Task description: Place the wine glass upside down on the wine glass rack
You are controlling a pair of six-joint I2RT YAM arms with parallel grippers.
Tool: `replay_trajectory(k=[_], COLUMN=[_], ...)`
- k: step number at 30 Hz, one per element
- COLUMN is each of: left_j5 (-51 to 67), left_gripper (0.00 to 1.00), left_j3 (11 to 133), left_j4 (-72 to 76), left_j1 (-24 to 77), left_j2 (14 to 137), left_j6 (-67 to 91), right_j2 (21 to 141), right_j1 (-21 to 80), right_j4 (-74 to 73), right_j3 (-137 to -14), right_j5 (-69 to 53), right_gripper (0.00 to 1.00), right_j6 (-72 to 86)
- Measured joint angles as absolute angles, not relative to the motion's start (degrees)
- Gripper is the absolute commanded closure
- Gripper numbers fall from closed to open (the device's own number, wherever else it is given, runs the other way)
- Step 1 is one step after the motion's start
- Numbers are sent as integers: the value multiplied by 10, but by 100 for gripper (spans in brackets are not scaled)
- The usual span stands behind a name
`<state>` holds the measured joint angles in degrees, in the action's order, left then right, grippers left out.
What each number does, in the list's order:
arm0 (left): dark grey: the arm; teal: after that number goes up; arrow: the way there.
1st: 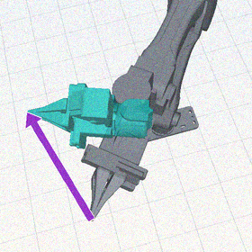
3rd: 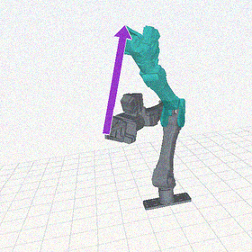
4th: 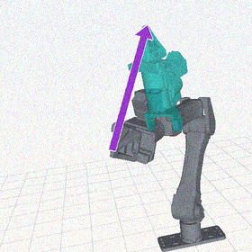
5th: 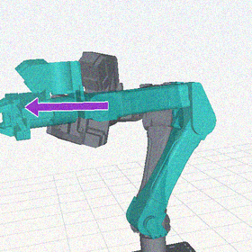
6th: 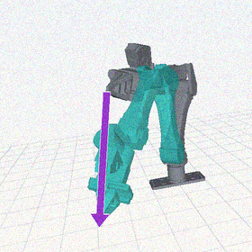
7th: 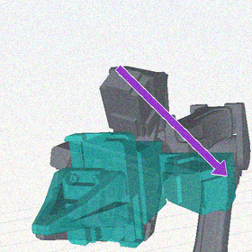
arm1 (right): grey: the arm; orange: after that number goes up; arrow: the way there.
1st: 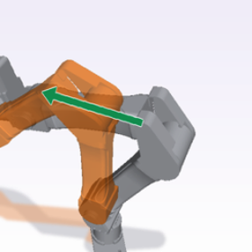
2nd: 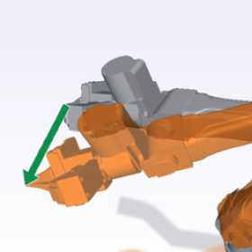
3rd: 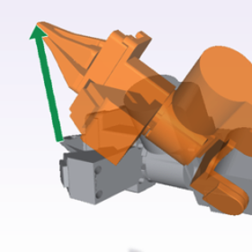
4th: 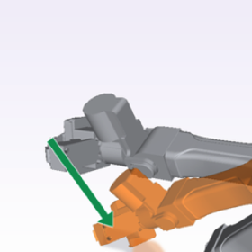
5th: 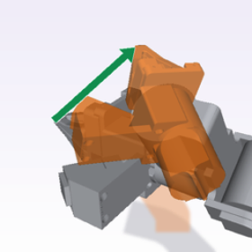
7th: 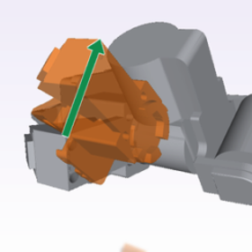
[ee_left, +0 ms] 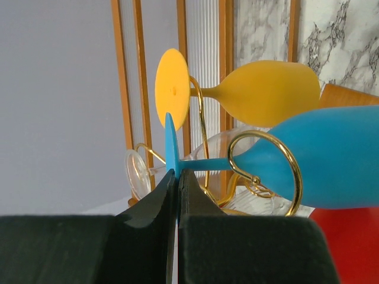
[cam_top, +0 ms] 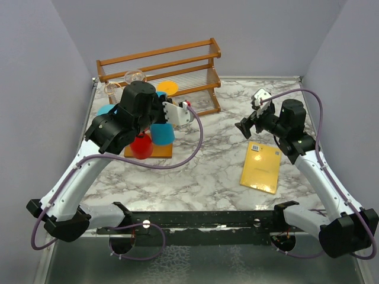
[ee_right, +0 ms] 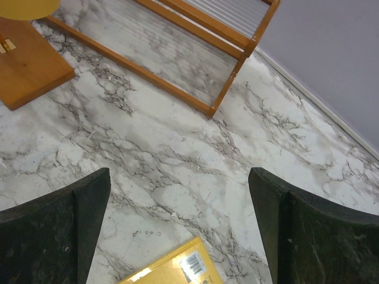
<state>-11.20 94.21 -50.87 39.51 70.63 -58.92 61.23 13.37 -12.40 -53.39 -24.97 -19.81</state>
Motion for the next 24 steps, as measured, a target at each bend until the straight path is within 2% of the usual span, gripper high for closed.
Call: replay_trajectory(k=[24], left_j5=[-108], left_gripper=[100], left_j3=[916], left_j4=[-520], left_j1=[395], left_j2=[667], left_j6=[-554], right_j2=[624], right_j1=[130], right_j4=[-124], right_j3=[-534], right_j5=[-252], right_gripper=[0], right_j6=[-206])
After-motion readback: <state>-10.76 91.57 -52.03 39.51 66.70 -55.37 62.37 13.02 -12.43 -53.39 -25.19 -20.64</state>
